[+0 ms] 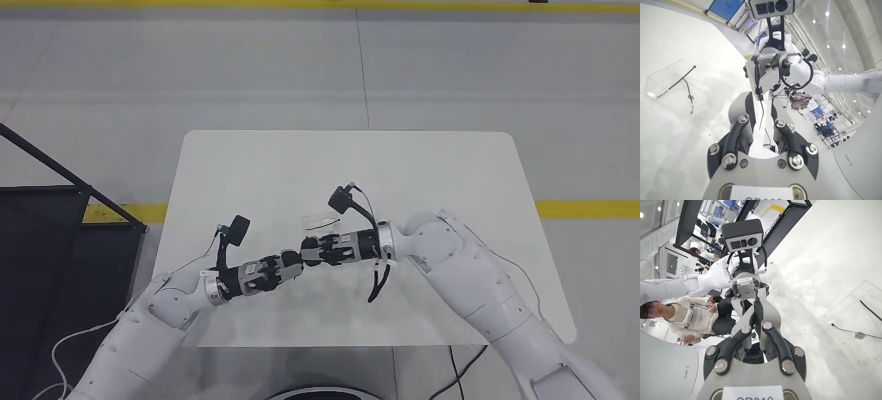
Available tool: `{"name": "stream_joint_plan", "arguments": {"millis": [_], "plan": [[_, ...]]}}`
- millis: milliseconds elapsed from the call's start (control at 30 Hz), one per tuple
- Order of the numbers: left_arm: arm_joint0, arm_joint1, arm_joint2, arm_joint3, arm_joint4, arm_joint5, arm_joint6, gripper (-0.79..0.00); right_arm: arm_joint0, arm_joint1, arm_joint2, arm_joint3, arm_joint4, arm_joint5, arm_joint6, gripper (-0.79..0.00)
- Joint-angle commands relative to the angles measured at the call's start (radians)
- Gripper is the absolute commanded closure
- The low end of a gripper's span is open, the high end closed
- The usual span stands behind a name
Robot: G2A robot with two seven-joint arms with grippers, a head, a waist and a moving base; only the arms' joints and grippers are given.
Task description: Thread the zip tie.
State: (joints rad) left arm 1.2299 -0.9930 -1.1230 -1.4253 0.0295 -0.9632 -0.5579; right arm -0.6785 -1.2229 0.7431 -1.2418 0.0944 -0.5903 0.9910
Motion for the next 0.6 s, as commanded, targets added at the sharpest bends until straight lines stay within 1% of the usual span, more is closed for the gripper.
{"name": "stream_joint_plan", "arguments": {"millis": [0,33,100,167,233,367,433,467,533,567], "plan": [[-0.001,0.000,0.000,0.001,0.001,0.000,0.001,-0.206,-0.001,-0.001,0.001,0.000,-0.001,0.000,-0.001,0.000],[-0.001,0.000,0.001,0.003,0.001,0.000,0.001,-0.197,-0.001,-0.001,0.001,0.000,-0.002,0.000,-0.001,0.000],[-0.002,0.000,0.001,0.006,0.000,0.000,0.001,-0.154,-0.002,-0.002,0.002,0.000,-0.005,0.001,-0.002,0.000],[-0.002,0.000,0.001,0.008,-0.001,0.001,0.002,-0.095,-0.002,-0.003,0.003,0.000,-0.006,0.001,-0.002,0.000],[-0.003,0.000,0.003,0.009,-0.001,0.001,0.000,-0.006,-0.003,-0.003,0.004,0.000,-0.009,0.002,-0.003,0.000],[-0.005,-0.001,0.005,0.012,-0.003,0.004,0.002,0.000,-0.005,-0.004,0.007,-0.001,-0.012,0.005,-0.004,0.000],[-0.007,-0.001,0.006,0.015,-0.004,0.009,0.003,0.000,-0.007,-0.004,0.010,0.000,-0.013,0.011,-0.009,-0.265],[-0.008,-0.001,0.006,0.016,-0.004,0.011,0.005,0.000,-0.008,-0.004,0.012,-0.001,-0.016,0.012,-0.012,-0.465],[-0.009,-0.002,0.004,0.018,-0.009,0.017,0.015,0.000,-0.011,-0.003,0.019,-0.002,-0.018,0.014,-0.020,-0.770],[-0.009,-0.002,0.002,0.019,-0.011,0.020,0.022,0.000,-0.015,-0.002,0.025,-0.003,-0.016,0.011,-0.025,-0.785]]}}
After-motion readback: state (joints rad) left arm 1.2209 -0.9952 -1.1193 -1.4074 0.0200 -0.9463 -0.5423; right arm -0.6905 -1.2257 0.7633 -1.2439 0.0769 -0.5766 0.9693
